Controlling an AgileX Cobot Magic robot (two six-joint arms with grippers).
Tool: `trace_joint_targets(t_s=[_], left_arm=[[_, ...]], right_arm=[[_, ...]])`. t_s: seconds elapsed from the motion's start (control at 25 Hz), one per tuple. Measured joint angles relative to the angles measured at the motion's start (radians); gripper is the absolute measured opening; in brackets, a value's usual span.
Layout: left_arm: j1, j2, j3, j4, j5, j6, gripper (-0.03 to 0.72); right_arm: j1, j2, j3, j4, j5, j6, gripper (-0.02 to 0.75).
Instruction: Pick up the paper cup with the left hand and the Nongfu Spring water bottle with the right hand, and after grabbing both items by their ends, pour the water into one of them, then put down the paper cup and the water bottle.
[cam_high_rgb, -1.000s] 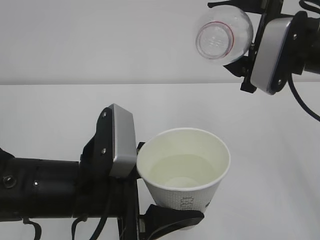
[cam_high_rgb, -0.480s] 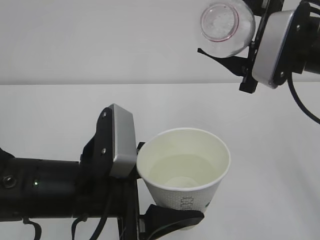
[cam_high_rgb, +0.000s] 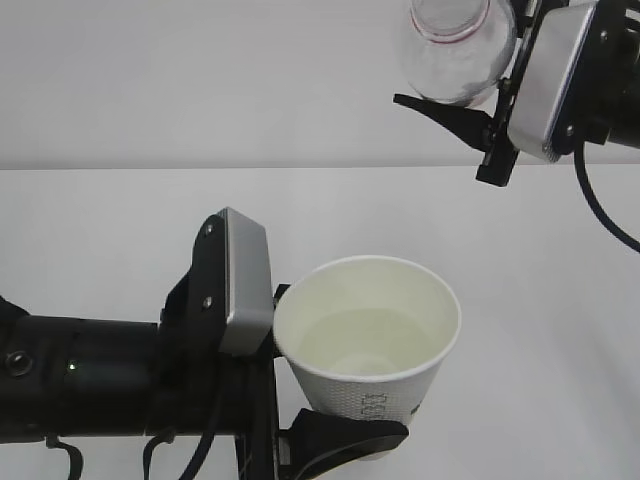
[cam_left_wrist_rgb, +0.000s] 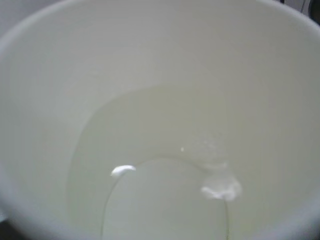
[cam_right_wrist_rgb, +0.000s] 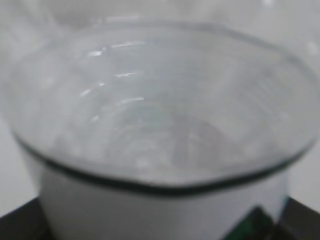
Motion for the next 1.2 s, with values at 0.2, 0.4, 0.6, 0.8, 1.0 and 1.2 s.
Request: trace_joint_targets(t_s=[0.2, 0.4, 0.6, 0.8, 1.0, 1.2], left_arm=[[0.0, 0.0, 0.0, 0.0, 0.0, 0.0, 0.54], [0.0, 0.0, 0.0, 0.0, 0.0, 0.0, 0.54], [0.0, 0.0, 0.0, 0.0, 0.0, 0.0, 0.54], [0.0, 0.0, 0.0, 0.0, 0.0, 0.0, 0.54], [0.0, 0.0, 0.0, 0.0, 0.0, 0.0, 0.54], [0.0, 0.0, 0.0, 0.0, 0.0, 0.0, 0.54]], right_arm=[[0.0, 0.0, 0.0, 0.0, 0.0, 0.03, 0.527], [0.0, 0.0, 0.0, 0.0, 0.0, 0.057, 0.526], [0.0, 0.0, 0.0, 0.0, 0.0, 0.101, 0.526], [0.0, 0.0, 0.0, 0.0, 0.0, 0.15, 0.526], [0.0, 0.0, 0.0, 0.0, 0.002, 0.214, 0.526], [0.0, 0.0, 0.0, 0.0, 0.002, 0.285, 0.526]])
